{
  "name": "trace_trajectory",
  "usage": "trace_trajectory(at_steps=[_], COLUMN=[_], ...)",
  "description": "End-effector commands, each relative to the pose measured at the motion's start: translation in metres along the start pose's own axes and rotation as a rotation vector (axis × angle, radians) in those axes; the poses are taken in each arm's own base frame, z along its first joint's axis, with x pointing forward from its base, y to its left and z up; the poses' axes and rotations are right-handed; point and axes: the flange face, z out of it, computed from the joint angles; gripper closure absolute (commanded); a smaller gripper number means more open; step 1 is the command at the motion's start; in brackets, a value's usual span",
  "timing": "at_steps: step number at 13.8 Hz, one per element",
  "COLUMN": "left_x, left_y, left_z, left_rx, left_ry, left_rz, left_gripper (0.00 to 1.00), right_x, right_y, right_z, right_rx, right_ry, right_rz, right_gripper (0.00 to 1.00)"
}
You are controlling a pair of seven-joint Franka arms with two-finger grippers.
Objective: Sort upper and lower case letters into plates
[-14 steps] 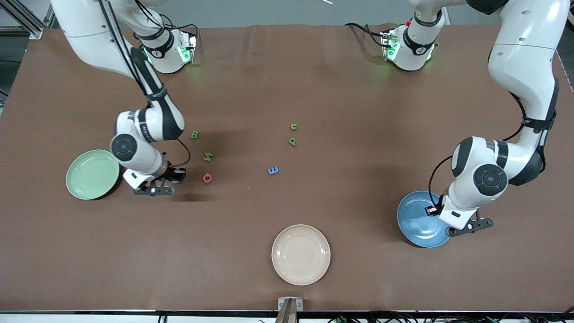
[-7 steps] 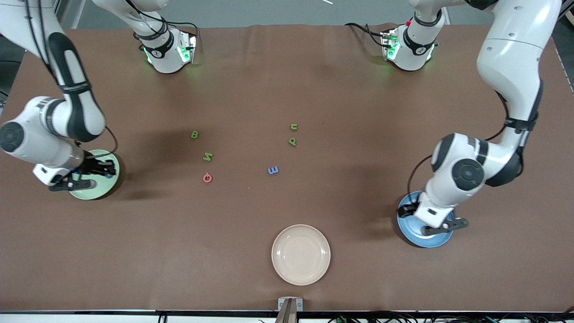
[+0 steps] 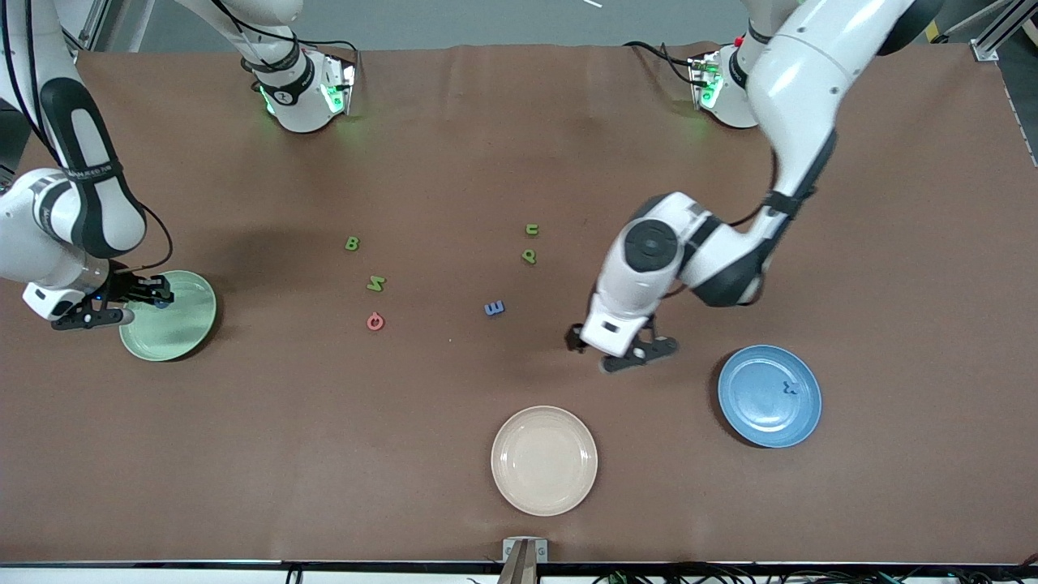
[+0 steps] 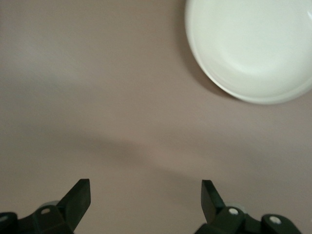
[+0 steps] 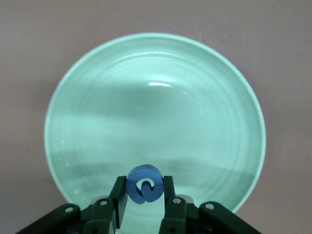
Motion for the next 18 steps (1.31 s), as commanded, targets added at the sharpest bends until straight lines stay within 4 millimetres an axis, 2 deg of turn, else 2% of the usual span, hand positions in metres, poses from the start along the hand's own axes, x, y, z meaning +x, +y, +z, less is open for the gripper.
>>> trace_trajectory(at_steps=[1, 2, 3, 4, 5, 7, 8, 11, 15, 17, 18], left_x=[-0.019, -0.033, -0.046, -0.059, -0.073, -0.09, -0.099, -0.126, -0.139, -0.14, -0.145], left_y=[0.046, 0.063, 0.075, 0.087, 0.097, 0.111, 0.116, 0.123, 0.122, 0.123, 0.124], left_z=[0.022, 0.03, 0.04, 0.048, 0.057, 0.068, 0.072, 0.09, 0.111, 0.11, 0.111], left_rx=[-0.023, -0.025, -0.014, -0.004, -0.006, -0.027, -0.038, -0.033, -0.009, -0.011, -0.008], left_ry=[-0.011, -0.004, 0.016, 0.041, 0.047, 0.039, 0.038, 0.023, 0.015, 0.015, 0.013], left_rz=[-0.068, -0.08, -0.09, -0.097, -0.114, -0.15, -0.159, -0.15, -0.144, -0.156, -0.156], left_gripper=[0.01, 0.02, 0.03, 0.05, 0.07, 0.09, 0.1, 0.17, 0.24, 0.28, 0.31], right_x=[-0.002, -0.002, -0.003, -0.003, -0.002, 0.004, 0.011, 0.04, 0.074, 0.087, 0.091], right_y=[0.002, 0.002, 0.002, 0.002, 0.0, -0.014, -0.029, -0.112, -0.235, -0.286, -0.313], right_z=[0.011, 0.011, 0.011, 0.01, 0.005, -0.014, -0.026, -0.047, -0.05, -0.054, -0.048], right_rx=[0.003, 0.003, 0.004, 0.007, 0.007, 0.017, 0.024, 0.019, -0.008, -0.017, -0.014], right_ry=[-0.002, -0.002, -0.003, -0.007, -0.003, -0.005, -0.004, -0.022, -0.008, 0.012, 0.014], right_rz=[-0.004, -0.004, -0.004, -0.003, -0.004, -0.015, -0.022, 0.069, 0.178, 0.229, 0.253], right_gripper=[0.69, 0.62, 0.41, 0.08, 0.01, 0.01, 0.01, 0.01, 0.01, 0.0, 0.0])
